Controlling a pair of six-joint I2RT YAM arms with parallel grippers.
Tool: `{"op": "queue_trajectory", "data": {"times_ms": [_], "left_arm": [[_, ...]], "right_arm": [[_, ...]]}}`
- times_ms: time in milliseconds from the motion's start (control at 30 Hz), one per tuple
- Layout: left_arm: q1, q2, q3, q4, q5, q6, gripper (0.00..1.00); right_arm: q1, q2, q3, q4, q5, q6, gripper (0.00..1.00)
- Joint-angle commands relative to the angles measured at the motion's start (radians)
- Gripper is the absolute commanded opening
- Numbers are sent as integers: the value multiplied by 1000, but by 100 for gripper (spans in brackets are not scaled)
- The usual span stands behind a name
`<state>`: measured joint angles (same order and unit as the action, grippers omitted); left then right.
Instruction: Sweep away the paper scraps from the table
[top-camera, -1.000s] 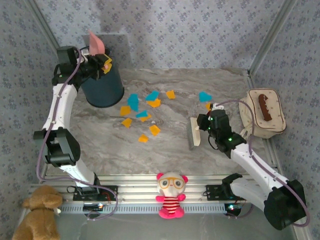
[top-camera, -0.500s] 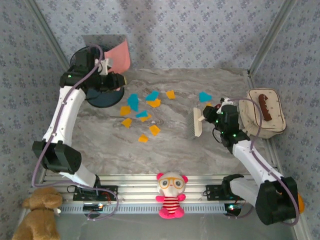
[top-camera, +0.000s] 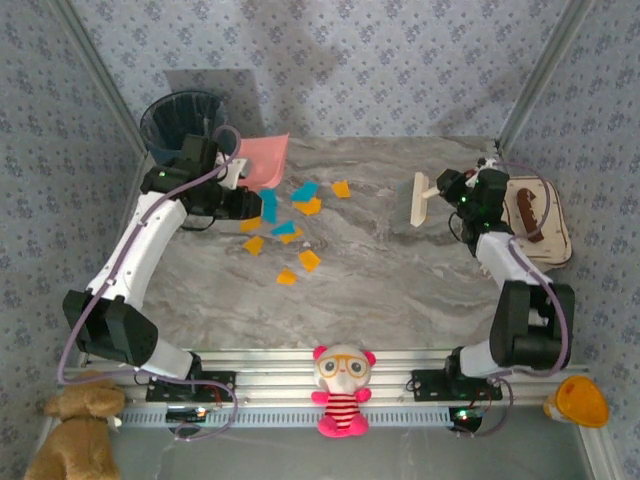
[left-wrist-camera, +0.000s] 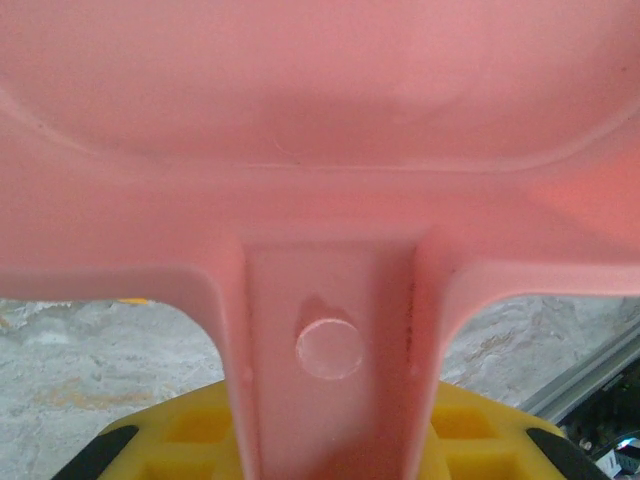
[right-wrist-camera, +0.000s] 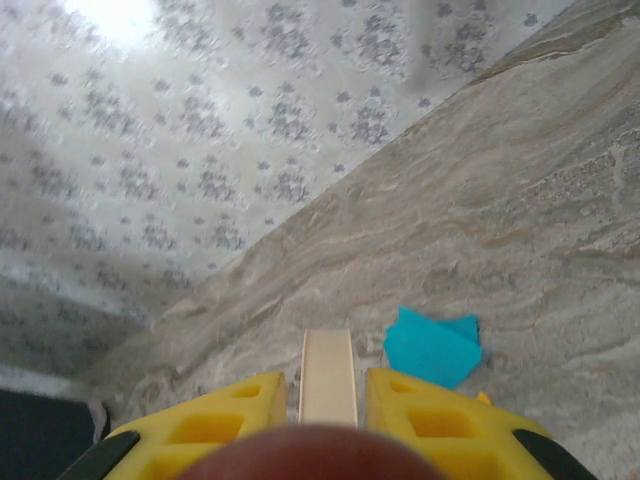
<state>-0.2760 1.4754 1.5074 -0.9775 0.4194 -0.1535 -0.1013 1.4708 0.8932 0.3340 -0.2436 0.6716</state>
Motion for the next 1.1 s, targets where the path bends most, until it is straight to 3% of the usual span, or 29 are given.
{"op": "queue_trajectory", "data": {"times_ms": [0,167,367,1067], "left_arm": [[-15,-41,-18,-16,-26,32,0],[-21,-44,-33,-34,-45,39,0],[-25,-50,-48,-41,-51,44,0],[-36,-29,-48,-45,-35,49,0]], "right_arm": [[-12,88,85,117,-30,105,0],[-19,216,147,164,30,184,0],[-20,255,142,116,150,205,0],[19,99,-97,-86,294,133,0]]}}
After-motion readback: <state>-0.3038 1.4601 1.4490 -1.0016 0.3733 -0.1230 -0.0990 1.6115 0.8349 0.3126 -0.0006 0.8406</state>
